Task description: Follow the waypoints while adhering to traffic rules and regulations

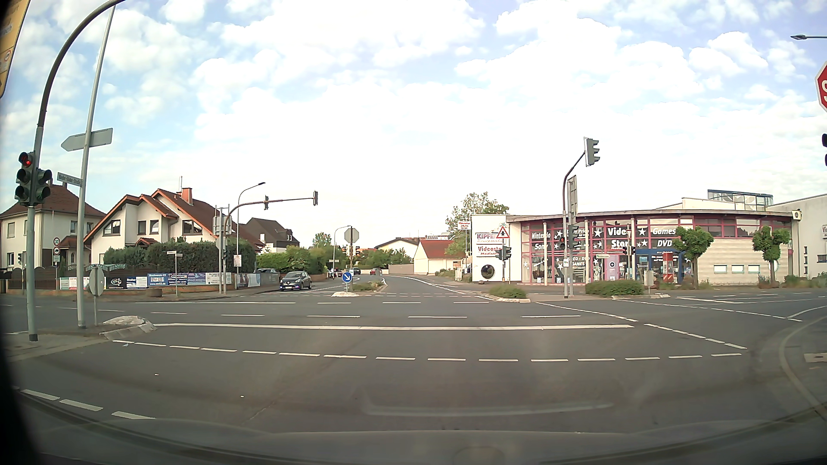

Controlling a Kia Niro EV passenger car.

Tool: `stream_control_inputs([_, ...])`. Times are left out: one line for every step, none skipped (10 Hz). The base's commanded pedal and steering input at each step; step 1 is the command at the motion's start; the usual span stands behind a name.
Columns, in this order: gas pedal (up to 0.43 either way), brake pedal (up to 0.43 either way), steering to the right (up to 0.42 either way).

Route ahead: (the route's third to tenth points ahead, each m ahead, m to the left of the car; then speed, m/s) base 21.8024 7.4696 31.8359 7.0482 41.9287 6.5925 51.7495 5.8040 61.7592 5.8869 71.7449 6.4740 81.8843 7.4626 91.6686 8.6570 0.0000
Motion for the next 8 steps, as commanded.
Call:
stream_control_inputs([0.0, 0.268, 0.0])
stream_control_inputs([0.0, 0.268, 0.0])
stream_control_inputs([0.0, 0.268, 0.0])
stream_control_inputs([0.0, 0.268, 0.0])
stream_control_inputs([0.0, 0.268, 0.0])
stream_control_inputs([0.0, 0.268, 0.0])
stream_control_inputs([0.0, 0.268, 0.0])
stream_control_inputs([0.0, 0.268, 0.0])
